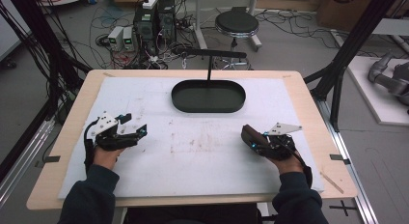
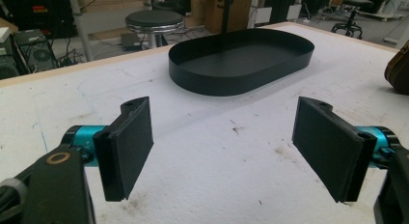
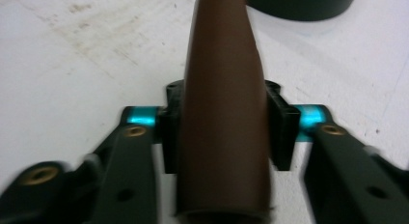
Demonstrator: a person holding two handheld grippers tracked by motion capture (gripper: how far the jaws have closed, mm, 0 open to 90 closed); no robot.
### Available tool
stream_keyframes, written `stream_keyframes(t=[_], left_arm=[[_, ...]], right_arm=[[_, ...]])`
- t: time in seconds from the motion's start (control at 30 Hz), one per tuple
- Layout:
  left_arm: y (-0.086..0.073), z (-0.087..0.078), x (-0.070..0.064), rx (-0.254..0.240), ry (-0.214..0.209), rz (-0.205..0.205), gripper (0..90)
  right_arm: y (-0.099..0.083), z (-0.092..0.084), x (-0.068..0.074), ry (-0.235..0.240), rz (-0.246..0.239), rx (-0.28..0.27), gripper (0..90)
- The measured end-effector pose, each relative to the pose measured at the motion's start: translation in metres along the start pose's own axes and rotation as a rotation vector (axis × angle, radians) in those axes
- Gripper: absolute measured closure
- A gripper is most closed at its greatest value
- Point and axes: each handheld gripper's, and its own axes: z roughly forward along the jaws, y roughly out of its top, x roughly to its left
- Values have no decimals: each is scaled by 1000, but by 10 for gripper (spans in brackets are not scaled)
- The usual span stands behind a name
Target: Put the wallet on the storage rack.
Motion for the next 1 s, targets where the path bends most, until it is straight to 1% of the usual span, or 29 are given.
stream_keyframes(t=[0.07, 0.13, 0.17, 0.23, 0.27, 0.3, 0.4, 0.43, 0.5, 0.57, 0.63, 0.77, 0.8, 0.83, 0.87, 0.9, 1.0], left_arm=[[0, 0, 0, 6, -2, 12, 221], [-1, 1, -1, 4, -7, 16, 221], [-1, 1, -1, 4, -7, 17, 221], [-1, 1, -1, 1, -10, 21, 221], [-1, 1, -1, 1, -10, 21, 221], [-1, 0, -1, -4, -16, 24, 220], [-1, 0, -1, -9, -19, 25, 221], [-1, 0, -1, -11, -18, 26, 221], [-1, 0, -1, -14, -18, 26, 221], [-1, 0, -1, -14, -21, 28, 221], [-1, 0, -1, -13, -26, 29, 221], [-1, 0, -1, -14, -28, 31, 221], [-1, 0, -1, -14, -28, 31, 221], [-1, 0, -1, -14, -30, 31, 221], [-1, 0, -1, -14, -30, 31, 221], [-1, 0, -1, -15, -31, 30, 221], [-1, 0, -1, -15, -31, 29, 221]], right_arm=[[1, -1, 0, -4, 9, -6, 621], [4, 0, 0, 0, 7, -12, 636], [6, 0, 0, 8, 11, -23, 638], [10, 0, 0, 19, 19, -62, 640], [10, 0, 0, 19, 19, -62, 640], [16, 1, 1, 27, 20, -96, 641], [27, 7, -1, 28, 19, -115, 642], [32, 10, -3, 30, 21, -115, 643], [44, 18, -6, 24, 10, -110, 644], [58, 26, -9, 27, 10, -120, 645], [74, 34, -13, 31, -1, -120, 645], [103, 52, -22, 38, 2, -131, 646], [103, 52, -22, 38, 2, -131, 646], [116, 60, -26, 39, 4, -128, 645], [116, 60, -26, 39, 4, -128, 645], [126, 69, -29, 40, 15, -127, 645], [137, 82, -35, 31, 26, -134, 646]])
